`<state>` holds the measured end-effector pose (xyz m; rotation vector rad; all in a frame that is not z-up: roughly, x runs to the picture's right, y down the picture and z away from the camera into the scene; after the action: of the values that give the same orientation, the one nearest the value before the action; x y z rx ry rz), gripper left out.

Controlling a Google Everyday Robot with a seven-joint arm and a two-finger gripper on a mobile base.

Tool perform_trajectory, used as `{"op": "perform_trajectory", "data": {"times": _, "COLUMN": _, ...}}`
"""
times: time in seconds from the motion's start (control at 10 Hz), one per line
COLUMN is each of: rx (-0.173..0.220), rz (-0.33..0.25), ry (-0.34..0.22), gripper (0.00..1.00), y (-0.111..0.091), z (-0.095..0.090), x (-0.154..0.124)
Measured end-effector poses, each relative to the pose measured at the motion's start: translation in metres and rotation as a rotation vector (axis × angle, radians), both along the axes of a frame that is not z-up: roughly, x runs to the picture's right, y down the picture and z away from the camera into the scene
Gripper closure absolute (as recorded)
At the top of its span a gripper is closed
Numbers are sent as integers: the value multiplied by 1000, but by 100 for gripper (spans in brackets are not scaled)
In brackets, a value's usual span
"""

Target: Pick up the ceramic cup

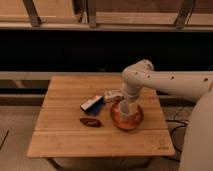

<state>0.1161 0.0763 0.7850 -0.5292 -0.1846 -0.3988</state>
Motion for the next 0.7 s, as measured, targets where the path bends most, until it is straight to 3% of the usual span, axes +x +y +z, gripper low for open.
{"op": "perform_trajectory", "data": {"times": 0.3, "rx": 10, "rz": -20, "ry": 12, "gripper": 20, "y": -4, "z": -1, "x": 1}}
{"op": "perform_trajectory", "data": {"times": 0.5, "rx": 58, "rz": -90, "ry": 42, "gripper": 20, "y": -21, "z": -3, "x": -23}}
{"op": "perform_trajectory", "data": {"times": 0.7, "rx": 86, "rz": -104, "ry": 82, "gripper": 20, "y": -25, "z": -4, "x": -43}}
